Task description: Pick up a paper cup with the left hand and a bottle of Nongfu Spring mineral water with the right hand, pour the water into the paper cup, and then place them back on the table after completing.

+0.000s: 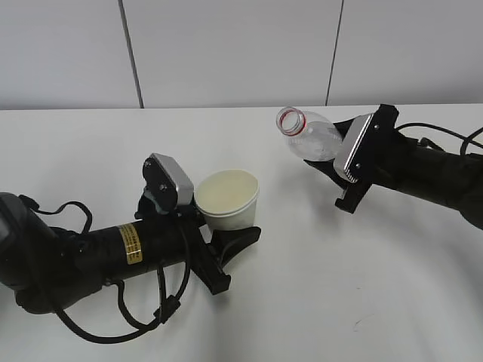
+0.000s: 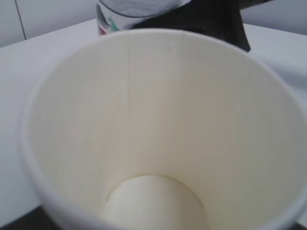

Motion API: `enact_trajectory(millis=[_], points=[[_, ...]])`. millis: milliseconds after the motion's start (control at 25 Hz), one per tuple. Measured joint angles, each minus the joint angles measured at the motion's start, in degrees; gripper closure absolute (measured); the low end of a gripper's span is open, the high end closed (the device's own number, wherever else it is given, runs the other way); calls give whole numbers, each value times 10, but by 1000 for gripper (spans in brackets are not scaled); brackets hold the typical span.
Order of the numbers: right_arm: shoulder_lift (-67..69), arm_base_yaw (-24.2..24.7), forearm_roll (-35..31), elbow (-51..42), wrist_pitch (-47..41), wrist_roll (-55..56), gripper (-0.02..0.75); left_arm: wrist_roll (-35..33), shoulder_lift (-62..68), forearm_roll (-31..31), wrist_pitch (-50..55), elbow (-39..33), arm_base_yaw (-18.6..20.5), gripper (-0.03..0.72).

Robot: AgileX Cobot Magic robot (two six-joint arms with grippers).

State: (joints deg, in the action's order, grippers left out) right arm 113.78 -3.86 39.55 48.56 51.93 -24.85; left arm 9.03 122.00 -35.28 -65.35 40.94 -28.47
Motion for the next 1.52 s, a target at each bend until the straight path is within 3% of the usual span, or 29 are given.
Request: enact_trajectory(millis=[680, 1520], points=[[0, -32, -37, 17, 0, -182, 315, 0, 3, 2, 1, 0, -19, 304], [0, -32, -70, 27, 30, -332, 316, 0, 19, 3, 2, 0, -19, 304]])
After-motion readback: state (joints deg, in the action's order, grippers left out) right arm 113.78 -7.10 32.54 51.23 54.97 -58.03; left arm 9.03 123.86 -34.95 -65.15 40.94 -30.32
